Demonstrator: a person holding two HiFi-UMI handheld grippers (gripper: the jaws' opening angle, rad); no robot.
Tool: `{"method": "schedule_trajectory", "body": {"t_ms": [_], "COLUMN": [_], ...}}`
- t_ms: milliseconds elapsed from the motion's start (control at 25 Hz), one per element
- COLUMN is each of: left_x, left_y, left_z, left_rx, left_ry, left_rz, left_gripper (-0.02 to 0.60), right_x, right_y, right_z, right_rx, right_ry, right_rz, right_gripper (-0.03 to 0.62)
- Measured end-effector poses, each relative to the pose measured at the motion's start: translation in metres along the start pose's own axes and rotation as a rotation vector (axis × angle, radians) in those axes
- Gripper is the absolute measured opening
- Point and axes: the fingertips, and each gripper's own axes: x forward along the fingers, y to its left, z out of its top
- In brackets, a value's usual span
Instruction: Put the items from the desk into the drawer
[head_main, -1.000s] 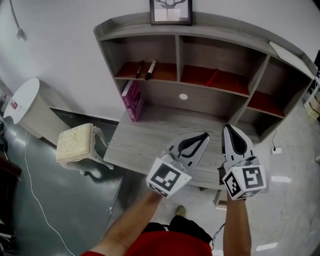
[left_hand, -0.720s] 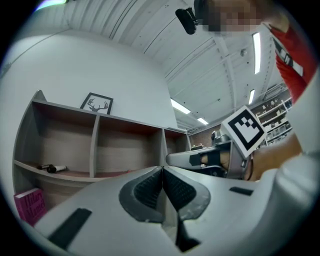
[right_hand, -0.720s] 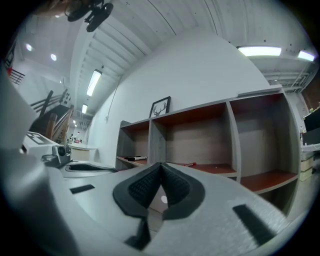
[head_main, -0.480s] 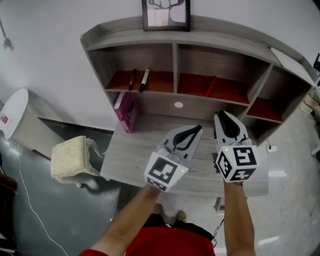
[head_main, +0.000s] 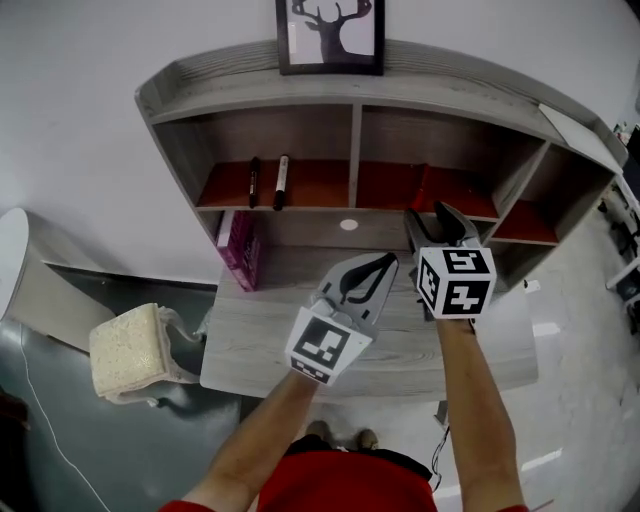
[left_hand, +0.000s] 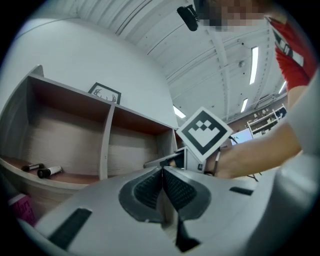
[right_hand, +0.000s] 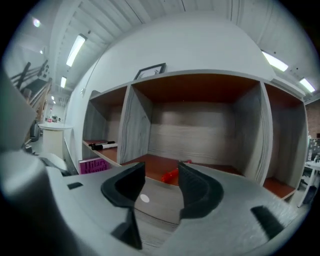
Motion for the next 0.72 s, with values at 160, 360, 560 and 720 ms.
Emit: {"method": "schedule_trajectory", "body": {"t_ms": [160,360,560,720], "left_x": [0.0,0.0,0.002,0.002], "left_y": [0.005,0.009,0.012,0.013], "left_z": [-0.007,-0.016,-0.019,-0.022], "left_rx": [-0.016,-0.038,-0.049,-0.061], "left_ry": [-0.001,0.004,0.001,-0.002], "left_rz": [-0.041,-0.077,-0.104,-0.119], "left_gripper": [0.009,0.009,0.009,0.009], "right_x": [0.023,0.047,0.046,0.038], "right_y": [-0.006,-0.012,-0.021,-0.026], "right_z": [0.0,-0.009,-0.017,-0.02], "right_rx": [-0.003,-0.006,0.016,0.028], "right_ry": [0.037,0.114,0.134,0.128], "right_rz": [-0.075,-0.125,-0.157,-0.17], "right_gripper": [0.225,0.225,0.179,0.093]}}
